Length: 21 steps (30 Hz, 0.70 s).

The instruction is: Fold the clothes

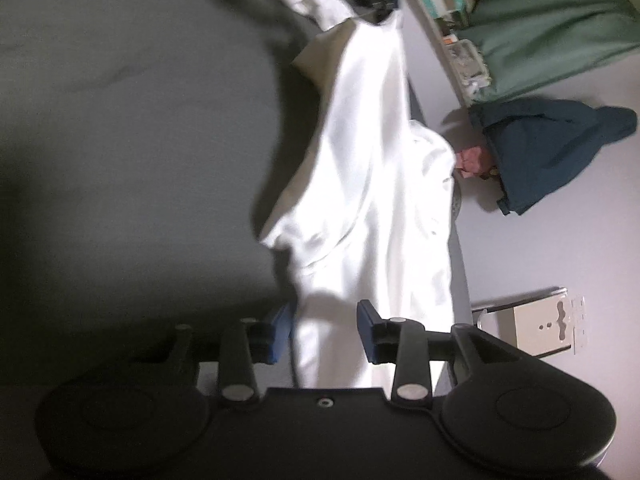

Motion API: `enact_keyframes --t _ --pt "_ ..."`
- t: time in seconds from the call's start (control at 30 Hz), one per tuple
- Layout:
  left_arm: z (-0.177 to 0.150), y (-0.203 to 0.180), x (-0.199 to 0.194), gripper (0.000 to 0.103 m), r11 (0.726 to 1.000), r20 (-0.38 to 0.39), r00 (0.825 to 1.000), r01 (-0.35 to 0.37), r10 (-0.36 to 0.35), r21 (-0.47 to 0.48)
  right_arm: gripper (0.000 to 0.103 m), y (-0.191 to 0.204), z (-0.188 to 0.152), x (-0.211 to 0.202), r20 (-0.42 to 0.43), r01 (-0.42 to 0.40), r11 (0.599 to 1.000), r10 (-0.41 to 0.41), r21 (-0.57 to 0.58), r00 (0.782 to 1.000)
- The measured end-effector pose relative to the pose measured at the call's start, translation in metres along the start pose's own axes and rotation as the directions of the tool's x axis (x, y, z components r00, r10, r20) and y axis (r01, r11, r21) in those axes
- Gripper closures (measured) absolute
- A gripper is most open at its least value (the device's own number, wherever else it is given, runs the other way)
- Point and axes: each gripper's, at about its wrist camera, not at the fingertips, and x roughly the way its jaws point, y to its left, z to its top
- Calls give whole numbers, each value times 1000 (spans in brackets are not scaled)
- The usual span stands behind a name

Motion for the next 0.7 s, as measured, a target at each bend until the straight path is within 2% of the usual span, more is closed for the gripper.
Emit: enact_keyframes --t 0.1,0.23,0.33,0.57,0.7 --pt "0 -1 1 100 1000 0 1000 0 0 1 73 4 4 2 -23 26 996 -28 -81 999" --pt "0 -1 3 100 1000 0 1000 -1 1 3 73 -9 -2 -6 -17 -6 1000 6 20 1000" --pt "0 -2 5 100 1000 1 1000 -2 2 2 73 -17 -2 -11 28 -42 993 39 112 999" --pt "-1 -3 6 100 1000 -6 1000 -6 7 8 84 10 -14 -8 -19 -17 1000 17 10 1000" --pt "-2 -4 7 100 1000 -9 1000 -6 6 13 84 10 -17 -5 -26 -16 998 18 56 1000"
